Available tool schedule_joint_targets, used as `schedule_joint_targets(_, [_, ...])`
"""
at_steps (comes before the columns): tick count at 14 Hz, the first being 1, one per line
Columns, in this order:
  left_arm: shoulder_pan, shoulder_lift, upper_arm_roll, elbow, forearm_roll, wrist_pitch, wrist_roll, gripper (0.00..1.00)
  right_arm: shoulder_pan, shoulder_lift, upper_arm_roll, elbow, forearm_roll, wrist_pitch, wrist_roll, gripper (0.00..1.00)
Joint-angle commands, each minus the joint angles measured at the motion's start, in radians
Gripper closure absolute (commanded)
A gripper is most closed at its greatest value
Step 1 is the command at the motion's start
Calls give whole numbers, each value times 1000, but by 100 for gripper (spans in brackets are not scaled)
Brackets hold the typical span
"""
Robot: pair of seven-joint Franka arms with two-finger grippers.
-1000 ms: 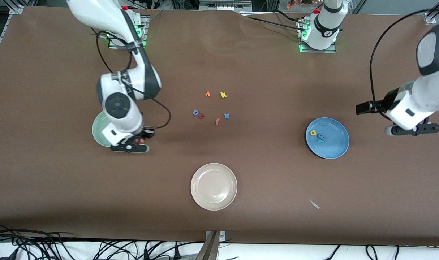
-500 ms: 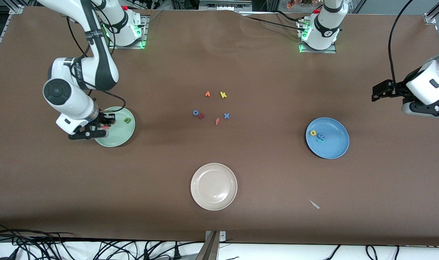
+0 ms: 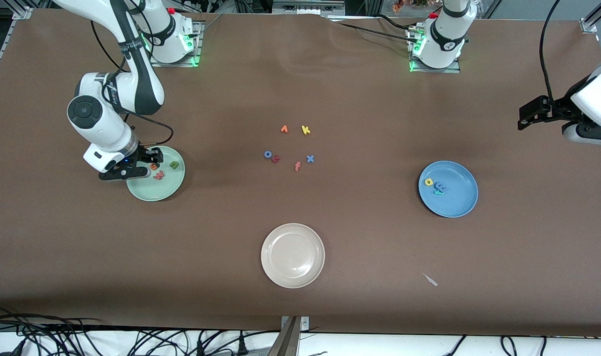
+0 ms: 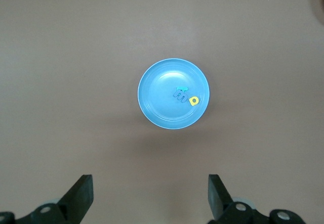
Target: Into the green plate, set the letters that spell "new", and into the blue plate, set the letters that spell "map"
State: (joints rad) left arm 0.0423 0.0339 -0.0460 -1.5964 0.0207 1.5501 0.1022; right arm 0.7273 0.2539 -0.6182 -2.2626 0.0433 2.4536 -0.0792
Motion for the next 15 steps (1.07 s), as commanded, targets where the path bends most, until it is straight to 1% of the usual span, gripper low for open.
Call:
schedule_joint_targets(1, [2, -23, 5, -20, -18, -7, 14, 0, 6, -36, -3, -20, 18, 5, 2, 12])
schedule_joint_targets(3, [2, -23, 5, -20, -18, -7, 25, 0, 6, -41, 0, -9, 18, -1, 10, 2])
schedule_joint_targets(5, [4, -23, 6, -19, -19, -13, 25, 0, 7, -56, 6, 11, 18, -31, 32, 1])
schedule_joint_targets(6, [10, -25, 6, -17, -19, -15, 25, 0, 9, -68, 8, 37, 18, -77, 48, 1])
schedule_joint_targets(8, [11, -25, 3, -14, -19, -28, 16, 0, 11, -90, 9, 119, 17, -228, 73, 1])
schedule_joint_targets(10, [13, -23, 8, -14, -19, -36, 16, 0, 12, -99, 9, 236, 18, -402, 76, 1])
schedule_joint_targets(12, [13, -23, 8, -16, -18, -32, 17, 0, 14, -125, 11, 329, 17, -543, 105, 1])
schedule_joint_targets(15, [13, -20, 8, -16, -18, -25, 17, 0, 14, -206, 11, 380, 10, -643, 105, 0])
